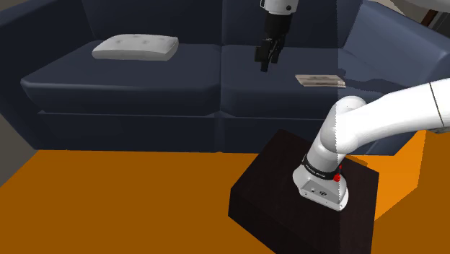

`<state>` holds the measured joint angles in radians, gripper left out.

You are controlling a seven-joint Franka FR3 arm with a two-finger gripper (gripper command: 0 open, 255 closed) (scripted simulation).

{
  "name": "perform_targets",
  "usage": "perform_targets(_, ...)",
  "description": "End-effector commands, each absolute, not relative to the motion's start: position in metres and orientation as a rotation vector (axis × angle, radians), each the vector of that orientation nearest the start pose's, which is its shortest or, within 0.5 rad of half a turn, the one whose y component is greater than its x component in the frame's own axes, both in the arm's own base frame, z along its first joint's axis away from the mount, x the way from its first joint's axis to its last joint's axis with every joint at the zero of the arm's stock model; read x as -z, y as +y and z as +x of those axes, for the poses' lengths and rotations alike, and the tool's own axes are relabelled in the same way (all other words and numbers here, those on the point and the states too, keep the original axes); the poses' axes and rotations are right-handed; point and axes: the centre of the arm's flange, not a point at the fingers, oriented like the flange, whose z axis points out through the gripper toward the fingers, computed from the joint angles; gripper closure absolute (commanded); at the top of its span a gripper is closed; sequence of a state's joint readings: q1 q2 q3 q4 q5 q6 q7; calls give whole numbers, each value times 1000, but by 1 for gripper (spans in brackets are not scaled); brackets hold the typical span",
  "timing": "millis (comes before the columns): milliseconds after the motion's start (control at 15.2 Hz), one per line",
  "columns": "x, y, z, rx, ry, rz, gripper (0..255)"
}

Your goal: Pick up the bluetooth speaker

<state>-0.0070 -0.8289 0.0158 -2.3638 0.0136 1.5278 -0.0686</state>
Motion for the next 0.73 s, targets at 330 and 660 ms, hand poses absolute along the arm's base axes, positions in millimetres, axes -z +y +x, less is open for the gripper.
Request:
perform_targets(330, -585, -51, 319, -1, -157, -3141, 0)
perform_targets(660, -575, -108, 350, 10, -200, -3145, 0)
